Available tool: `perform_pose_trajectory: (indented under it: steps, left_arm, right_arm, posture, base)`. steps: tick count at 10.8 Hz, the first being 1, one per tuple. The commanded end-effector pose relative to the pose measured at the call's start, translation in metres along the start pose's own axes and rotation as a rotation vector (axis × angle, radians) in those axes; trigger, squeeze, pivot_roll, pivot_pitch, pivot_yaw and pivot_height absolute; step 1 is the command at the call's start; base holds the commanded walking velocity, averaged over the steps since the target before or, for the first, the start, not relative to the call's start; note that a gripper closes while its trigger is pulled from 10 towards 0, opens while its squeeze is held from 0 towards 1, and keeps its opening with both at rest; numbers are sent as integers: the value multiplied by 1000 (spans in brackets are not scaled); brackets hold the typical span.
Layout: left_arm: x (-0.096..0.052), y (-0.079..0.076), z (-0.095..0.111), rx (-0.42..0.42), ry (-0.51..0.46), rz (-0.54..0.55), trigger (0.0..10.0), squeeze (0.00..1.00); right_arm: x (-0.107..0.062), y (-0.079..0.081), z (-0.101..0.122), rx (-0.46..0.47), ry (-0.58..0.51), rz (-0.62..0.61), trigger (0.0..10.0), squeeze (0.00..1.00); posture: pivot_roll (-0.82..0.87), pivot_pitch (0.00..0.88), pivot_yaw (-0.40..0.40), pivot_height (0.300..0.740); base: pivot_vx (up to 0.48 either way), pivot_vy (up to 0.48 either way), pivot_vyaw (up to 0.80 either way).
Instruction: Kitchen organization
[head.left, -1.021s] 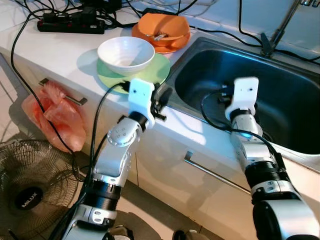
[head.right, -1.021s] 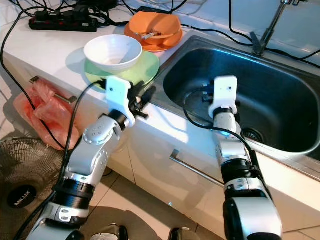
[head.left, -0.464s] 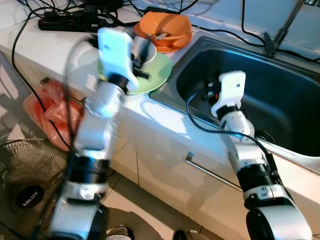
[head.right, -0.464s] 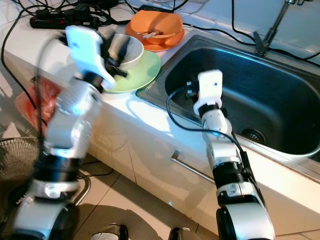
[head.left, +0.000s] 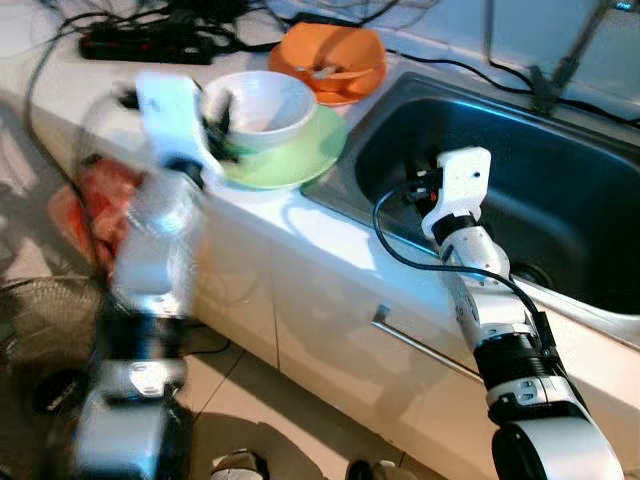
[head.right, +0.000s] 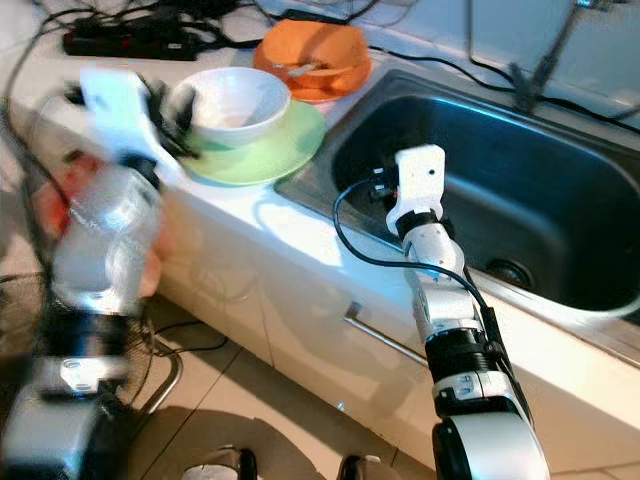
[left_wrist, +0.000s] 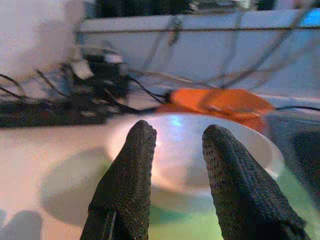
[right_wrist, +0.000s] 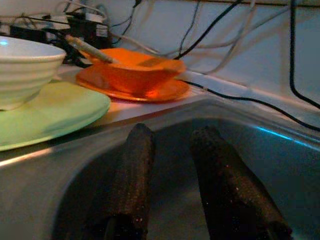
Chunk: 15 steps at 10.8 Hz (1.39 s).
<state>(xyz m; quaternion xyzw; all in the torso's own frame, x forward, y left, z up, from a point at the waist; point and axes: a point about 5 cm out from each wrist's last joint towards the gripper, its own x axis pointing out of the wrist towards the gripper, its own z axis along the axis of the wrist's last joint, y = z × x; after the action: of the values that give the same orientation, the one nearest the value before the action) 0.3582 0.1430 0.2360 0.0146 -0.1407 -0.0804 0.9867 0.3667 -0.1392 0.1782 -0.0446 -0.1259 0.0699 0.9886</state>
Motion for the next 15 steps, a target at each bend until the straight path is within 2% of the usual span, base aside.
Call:
perform_pose_trajectory:
  steps: [1,4,7,8,9,10,12,13,15]
  left_arm:
    - [-1,-16,5,11,-38,-51,10000,0]
    - [-2,-31,15,32,-100,-120,10000,0]
    - [0,-11,23,63,-104,-13,10000,0]
    - [1,-2,24,119,-65,-15,10000,0]
    - [1,7,23,269,-5,-98,10000,0]
    - [1,16,20,362,49,-135,10000,0]
    - [-1,18,18,456,107,-285,10000,0]
    - [-1,21,20,534,122,-356,10000,0]
    - [3,30,23,583,153,-444,10000,0]
  right_arm:
    - [1,-13,3,27,3,-74,10000,0]
    - [0,-15,2,40,6,-82,10000,0]
    - [0,-12,1,34,17,-69,10000,0]
    - [0,-12,1,31,19,-69,10000,0]
    - [0,-11,0,30,21,-68,10000,0]
    - [0,-9,-1,32,23,-64,10000,0]
    - [1,-7,0,31,19,-57,10000,0]
    - [1,-7,0,34,20,-60,10000,0]
    - [1,-7,0,36,21,-63,10000,0]
  posture:
    - [54,120,-31,740]
    - [51,125,-27,740]
    - [54,120,-26,740]
    - [54,120,-26,740]
    - [62,111,-25,740]
    - [66,108,-24,740]
    - [66,108,-24,740]
    - [67,112,-27,740]
    - [70,115,-26,740]
  base:
    - [0,0,0]
    - [0,0,0]
    - [0,0,0]
    - [0,0,0]
    - [0,0,0]
    - [0,0,0]
    - [0,0,0]
    - [0,0,0]
    - [0,0,0]
